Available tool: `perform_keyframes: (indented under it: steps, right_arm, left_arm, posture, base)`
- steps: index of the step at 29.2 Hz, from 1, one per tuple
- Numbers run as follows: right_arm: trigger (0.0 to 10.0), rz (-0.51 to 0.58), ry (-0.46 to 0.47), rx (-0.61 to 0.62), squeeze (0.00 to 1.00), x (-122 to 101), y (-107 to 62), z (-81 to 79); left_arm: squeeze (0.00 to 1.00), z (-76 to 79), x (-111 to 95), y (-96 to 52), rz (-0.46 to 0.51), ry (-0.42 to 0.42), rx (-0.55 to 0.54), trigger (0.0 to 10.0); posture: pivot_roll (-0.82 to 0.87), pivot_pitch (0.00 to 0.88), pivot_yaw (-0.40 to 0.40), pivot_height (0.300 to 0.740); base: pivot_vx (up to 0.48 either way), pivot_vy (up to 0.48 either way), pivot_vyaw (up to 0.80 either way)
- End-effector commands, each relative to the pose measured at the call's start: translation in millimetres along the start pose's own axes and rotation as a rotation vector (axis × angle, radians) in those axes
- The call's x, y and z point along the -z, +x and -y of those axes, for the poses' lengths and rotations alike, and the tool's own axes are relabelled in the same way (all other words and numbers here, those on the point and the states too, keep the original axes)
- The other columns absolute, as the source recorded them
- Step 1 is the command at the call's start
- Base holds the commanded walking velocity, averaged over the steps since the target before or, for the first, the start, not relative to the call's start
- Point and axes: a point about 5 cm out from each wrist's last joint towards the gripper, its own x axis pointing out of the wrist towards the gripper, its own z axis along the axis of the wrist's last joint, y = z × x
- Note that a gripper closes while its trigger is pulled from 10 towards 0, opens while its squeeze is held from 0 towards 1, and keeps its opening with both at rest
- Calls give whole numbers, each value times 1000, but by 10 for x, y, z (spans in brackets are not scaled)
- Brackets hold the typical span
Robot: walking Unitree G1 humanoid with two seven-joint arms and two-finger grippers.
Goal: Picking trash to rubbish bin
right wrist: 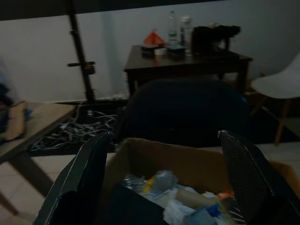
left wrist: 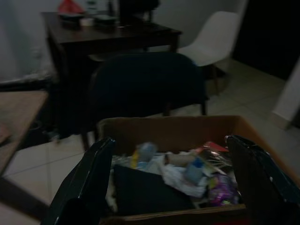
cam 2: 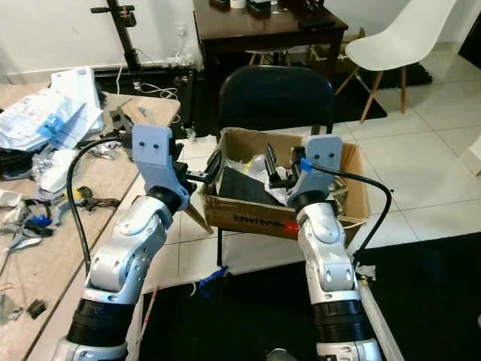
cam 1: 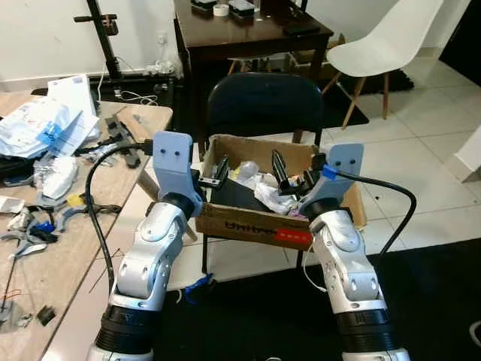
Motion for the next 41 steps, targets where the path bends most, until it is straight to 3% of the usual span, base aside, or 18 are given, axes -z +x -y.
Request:
perform_keyframes:
  steps: [1, 6, 12, 36, 41]
  right_arm:
    - [10000, -9, 14, -4, 0, 16, -17, -23]
    - [10000, -11, 15, -3, 0, 24, -21, -24]
    - [10000, -21, 16, -2, 0, 38, -31, -19]
    - [10000, -42, 14, -7, 0, 59, -41, -8]
    - [10000, -43, 14, -8, 0, 60, -40, -15]
  left_arm:
    - [0, -25, 15, -18, -19, 27, 1, 10000]
    - [0, -23, 18, -8, -23, 32, 3, 10000]
    - [0, -80, 54, 3, -48, 27, -45, 10000]
    - [0, -56, 76, -12, -63, -1, -30, 10000]
    - [0, -58, 74, -17, -65, -4, -29, 10000]
  posture:
    - [27, 128, 20, 740]
    - [28, 125, 23, 740]
    - [27, 126, 26, 740]
    - [24, 134, 23, 740]
    - [24, 134, 23, 740]
  base:
    - [0, 0, 0]
    - [0, -384, 0]
    - [0, 0, 0]
    - [0, 0, 0]
    - [-356, 0, 0]
